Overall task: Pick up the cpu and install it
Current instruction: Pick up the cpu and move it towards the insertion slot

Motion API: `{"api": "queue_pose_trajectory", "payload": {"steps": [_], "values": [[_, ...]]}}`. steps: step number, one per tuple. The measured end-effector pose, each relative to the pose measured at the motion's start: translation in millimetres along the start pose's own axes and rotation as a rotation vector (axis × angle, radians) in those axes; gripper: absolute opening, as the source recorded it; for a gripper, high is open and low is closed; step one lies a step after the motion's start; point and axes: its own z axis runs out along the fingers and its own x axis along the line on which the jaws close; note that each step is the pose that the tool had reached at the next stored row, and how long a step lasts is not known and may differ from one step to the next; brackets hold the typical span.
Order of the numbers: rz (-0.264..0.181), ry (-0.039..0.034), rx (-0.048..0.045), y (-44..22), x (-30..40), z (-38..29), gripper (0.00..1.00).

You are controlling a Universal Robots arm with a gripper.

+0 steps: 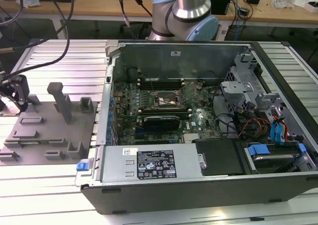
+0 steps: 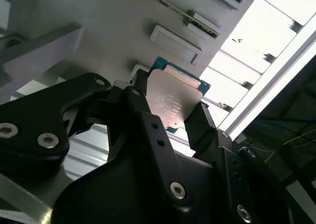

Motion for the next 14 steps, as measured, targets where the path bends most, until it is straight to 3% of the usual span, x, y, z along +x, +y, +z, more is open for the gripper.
{"api": "queue_pose_trajectory", "payload": {"steps": [14], "values": [[0.0,0.0,0.0,0.5,-0.7,-27.5,0.55]]}}
